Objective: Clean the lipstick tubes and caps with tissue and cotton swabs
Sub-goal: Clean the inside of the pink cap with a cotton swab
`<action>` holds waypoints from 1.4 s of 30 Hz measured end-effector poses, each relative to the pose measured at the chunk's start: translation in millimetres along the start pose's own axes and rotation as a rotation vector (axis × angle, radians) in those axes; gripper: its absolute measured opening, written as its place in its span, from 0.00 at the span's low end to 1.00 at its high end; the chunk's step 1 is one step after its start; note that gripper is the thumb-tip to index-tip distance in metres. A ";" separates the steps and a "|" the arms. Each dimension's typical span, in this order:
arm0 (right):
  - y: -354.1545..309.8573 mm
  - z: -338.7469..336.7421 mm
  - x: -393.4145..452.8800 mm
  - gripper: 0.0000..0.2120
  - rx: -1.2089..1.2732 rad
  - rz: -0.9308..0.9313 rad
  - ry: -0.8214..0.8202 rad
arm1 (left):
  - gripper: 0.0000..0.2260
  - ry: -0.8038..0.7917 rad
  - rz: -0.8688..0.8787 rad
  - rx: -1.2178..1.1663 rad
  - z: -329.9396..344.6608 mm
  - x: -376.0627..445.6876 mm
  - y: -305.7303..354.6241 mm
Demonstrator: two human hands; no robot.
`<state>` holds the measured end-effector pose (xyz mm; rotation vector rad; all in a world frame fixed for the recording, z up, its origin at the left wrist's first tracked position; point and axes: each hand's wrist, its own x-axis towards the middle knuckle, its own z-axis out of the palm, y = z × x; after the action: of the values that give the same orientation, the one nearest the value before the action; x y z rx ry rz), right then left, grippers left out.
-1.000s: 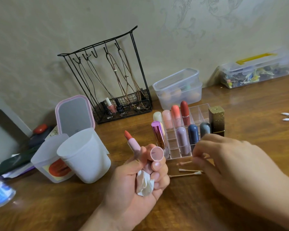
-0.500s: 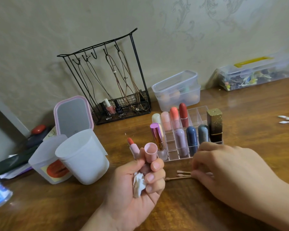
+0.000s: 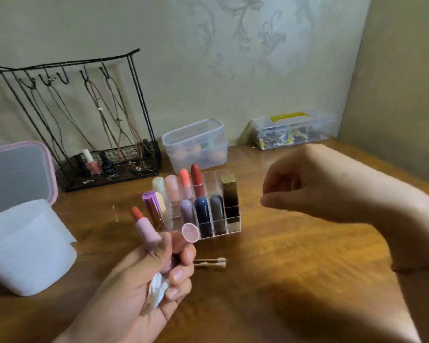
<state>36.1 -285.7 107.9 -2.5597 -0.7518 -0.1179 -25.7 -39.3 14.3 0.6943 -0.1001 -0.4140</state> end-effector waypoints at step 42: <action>71.4 15.8 27.0 0.05 -0.136 0.359 0.420 | 0.11 0.359 0.041 0.156 48.2 15.6 -20.1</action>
<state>96.0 -318.1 70.1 -2.6189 -0.1281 -0.5831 -29.0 -88.4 37.7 0.9084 0.1948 -0.2379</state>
